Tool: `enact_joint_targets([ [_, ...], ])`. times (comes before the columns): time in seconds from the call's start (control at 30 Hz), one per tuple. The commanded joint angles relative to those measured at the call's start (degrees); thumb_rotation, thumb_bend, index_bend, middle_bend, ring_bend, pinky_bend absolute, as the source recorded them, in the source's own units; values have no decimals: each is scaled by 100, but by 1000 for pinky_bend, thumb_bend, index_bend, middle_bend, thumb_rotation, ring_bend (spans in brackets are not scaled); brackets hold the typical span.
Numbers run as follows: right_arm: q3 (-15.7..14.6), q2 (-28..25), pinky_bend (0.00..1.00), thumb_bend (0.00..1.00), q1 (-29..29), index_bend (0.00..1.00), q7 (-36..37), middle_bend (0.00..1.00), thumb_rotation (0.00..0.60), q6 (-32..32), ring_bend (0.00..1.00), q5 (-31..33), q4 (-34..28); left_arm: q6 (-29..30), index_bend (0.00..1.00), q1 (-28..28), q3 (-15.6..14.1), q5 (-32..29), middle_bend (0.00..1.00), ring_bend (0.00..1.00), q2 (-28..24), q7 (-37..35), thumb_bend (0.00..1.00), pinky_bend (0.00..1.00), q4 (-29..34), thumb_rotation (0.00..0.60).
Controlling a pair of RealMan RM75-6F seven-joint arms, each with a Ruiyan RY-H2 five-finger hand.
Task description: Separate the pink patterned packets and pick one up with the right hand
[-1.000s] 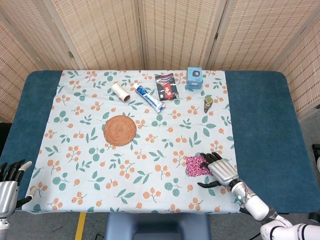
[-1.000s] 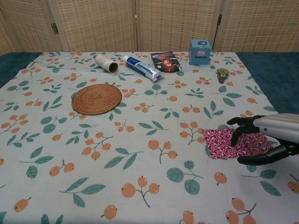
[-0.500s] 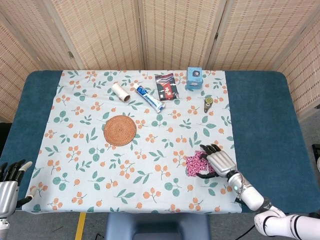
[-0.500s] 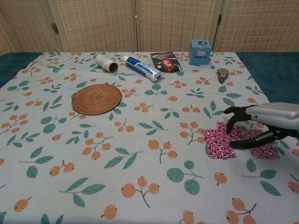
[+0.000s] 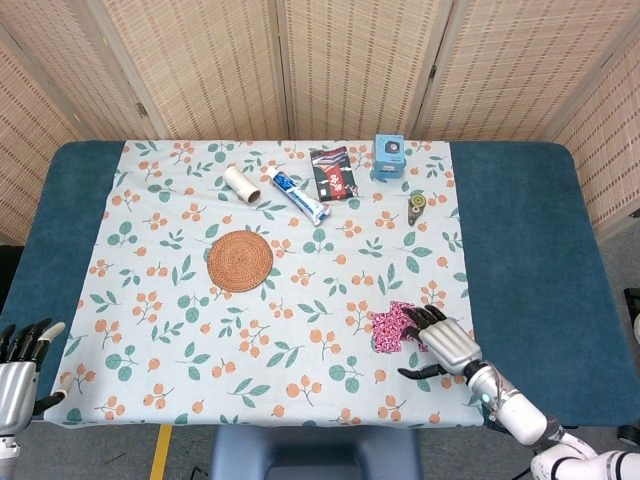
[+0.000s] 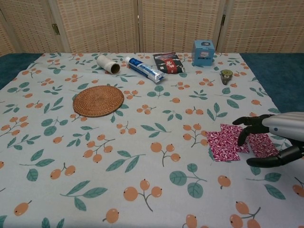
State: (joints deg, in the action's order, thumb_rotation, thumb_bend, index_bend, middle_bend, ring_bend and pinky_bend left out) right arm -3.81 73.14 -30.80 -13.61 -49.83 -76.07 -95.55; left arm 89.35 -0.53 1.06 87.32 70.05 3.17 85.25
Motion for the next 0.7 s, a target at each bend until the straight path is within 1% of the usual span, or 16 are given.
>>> enact_joint_targets([
  [0.03,-71,-29,0,268,61,257,23,49,145,-44,0,-77,-13,4,200,-4,1,10,143,148,1,4,327,3,9,600],
  [0.4,-111,70,0,267,76,257,-66,50,145,4,0,-139,64,43,199,21,-9,23,143,148,3,-8,327,3,7,600],
  [0.7,22,162,0,267,2,257,-195,50,144,49,0,1,138,59,199,48,-20,15,143,147,18,-61,327,3,-53,600],
])
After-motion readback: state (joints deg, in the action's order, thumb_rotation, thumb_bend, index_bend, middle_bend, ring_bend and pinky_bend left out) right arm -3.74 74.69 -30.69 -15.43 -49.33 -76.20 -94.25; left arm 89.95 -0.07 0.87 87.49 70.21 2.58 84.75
